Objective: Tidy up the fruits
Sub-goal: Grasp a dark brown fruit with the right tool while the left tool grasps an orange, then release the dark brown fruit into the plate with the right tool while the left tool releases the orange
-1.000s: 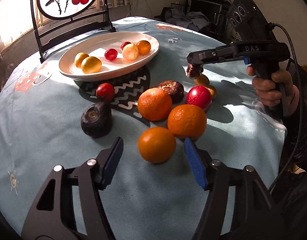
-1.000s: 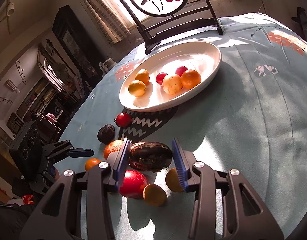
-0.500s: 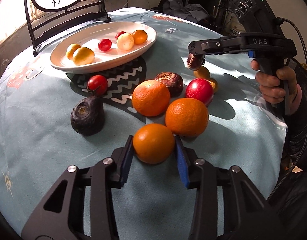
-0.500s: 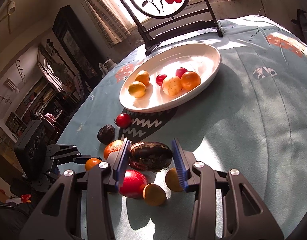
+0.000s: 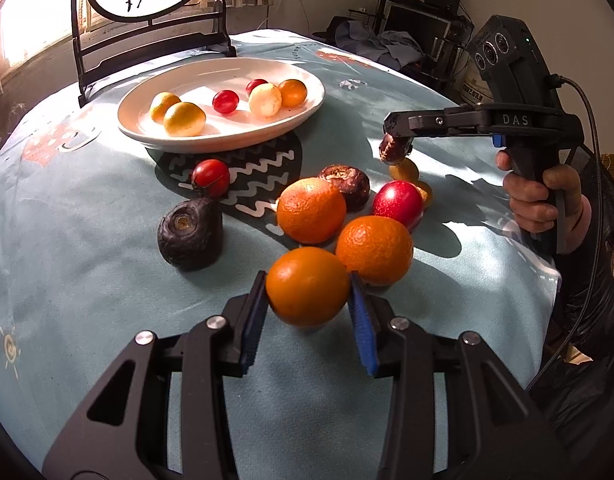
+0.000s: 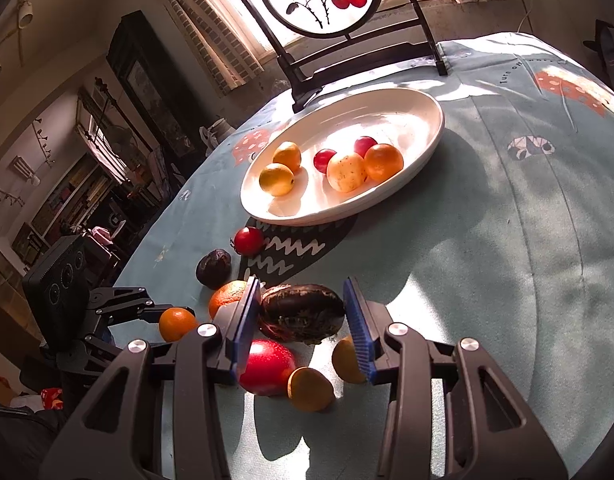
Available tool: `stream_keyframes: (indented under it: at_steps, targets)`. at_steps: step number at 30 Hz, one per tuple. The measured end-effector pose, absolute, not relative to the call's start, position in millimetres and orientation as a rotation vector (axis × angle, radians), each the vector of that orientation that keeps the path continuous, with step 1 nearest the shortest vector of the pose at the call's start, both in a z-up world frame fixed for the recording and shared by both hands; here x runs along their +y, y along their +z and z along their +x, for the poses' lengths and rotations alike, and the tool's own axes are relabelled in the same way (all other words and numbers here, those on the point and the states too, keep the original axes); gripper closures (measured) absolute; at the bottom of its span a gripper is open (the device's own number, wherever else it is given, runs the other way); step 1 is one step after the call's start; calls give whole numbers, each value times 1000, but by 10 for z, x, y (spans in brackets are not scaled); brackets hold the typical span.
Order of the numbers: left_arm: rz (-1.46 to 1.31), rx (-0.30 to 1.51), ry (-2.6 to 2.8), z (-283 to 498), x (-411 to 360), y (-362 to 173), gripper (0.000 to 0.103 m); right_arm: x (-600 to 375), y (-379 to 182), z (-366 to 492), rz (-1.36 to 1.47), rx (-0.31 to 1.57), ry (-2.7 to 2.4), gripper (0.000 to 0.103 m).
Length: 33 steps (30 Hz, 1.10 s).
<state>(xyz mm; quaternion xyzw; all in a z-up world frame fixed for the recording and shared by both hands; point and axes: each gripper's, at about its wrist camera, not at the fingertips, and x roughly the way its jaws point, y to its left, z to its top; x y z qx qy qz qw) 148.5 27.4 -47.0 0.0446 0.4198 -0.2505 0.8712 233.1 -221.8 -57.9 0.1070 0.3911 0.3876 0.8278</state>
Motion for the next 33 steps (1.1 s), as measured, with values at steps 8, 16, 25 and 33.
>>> stream_keyframes:
  at_steps: [8,16,25,33]
  targets:
    - [-26,797,-441,1968,377,-41,63,-2107,-349,2647,326,769,843,60]
    - [6,819,-248,2790,73,-54,63,-1989,-341,3407,390,737,678,60]
    - [60,881,-245,3086,-107,-222,61,-1842,-505,3744,347,784,616,47]
    - [28,671,-175,2478,227,168,3,-2000,-236,3166,317,685,716,39]
